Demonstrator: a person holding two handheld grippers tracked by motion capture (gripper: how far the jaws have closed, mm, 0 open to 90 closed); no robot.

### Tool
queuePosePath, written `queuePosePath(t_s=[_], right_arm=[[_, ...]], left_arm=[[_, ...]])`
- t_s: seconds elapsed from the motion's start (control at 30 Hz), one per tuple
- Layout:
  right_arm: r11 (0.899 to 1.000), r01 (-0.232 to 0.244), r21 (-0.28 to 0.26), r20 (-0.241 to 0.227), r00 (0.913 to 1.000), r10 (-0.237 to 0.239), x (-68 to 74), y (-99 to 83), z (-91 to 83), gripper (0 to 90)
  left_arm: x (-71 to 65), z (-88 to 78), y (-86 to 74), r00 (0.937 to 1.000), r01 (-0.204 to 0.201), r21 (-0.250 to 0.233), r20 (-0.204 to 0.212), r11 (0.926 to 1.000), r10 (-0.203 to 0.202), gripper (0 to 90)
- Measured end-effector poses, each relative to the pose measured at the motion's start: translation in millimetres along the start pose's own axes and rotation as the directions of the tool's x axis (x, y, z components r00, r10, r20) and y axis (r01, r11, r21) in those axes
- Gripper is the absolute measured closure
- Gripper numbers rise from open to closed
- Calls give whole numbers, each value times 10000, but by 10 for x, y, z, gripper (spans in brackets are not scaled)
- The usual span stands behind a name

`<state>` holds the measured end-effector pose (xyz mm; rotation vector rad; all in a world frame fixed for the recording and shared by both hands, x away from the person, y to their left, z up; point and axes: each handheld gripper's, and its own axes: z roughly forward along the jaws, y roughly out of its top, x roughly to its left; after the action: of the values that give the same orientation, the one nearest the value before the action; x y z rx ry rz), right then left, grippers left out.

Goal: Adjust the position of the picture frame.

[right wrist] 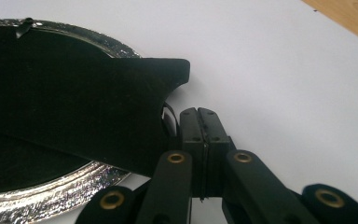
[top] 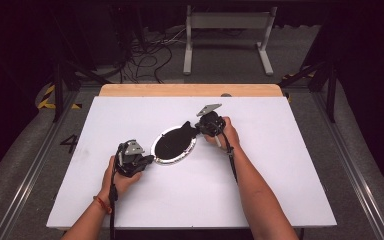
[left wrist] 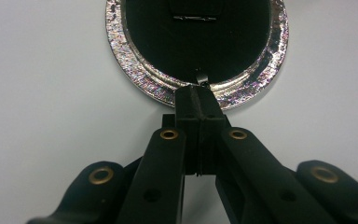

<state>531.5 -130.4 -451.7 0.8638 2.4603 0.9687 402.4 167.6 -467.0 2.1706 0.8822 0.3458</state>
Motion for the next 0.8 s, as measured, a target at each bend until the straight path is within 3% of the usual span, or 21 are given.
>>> queuePosePath(t_s=[0.1, 0.37, 0.47, 0.6, 0.8], right_arm=[[9995, 298, 102, -532, 9982, -292, -53, -16, -19, 900], [9995, 280, 157, -1349, 9905, -257, -100, -113, -119, 900], [9993, 380, 69, -1376, 9898, -367, -78, -171, -172, 900], [9999, 125, -58, -1406, 9900, -131, -47, -243, -225, 900], [10000, 67, -30, -1167, 9931, -70, 21, -308, -300, 900]], left_arm=[[-21, 2, 9, 9999, -67, 87, -102, 9999, 68, 900], [-7, 8, 4, 9999, -73, -25, -96, 10000, 72, 900], [2, 7, 5, 10000, -99, 21, -13, 9999, 99, 900], [-5, 11, 9, 9999, -124, 19, -68, 9999, 124, 900], [-2, 13, 10, 9998, -138, 6, -113, 9999, 138, 900]])
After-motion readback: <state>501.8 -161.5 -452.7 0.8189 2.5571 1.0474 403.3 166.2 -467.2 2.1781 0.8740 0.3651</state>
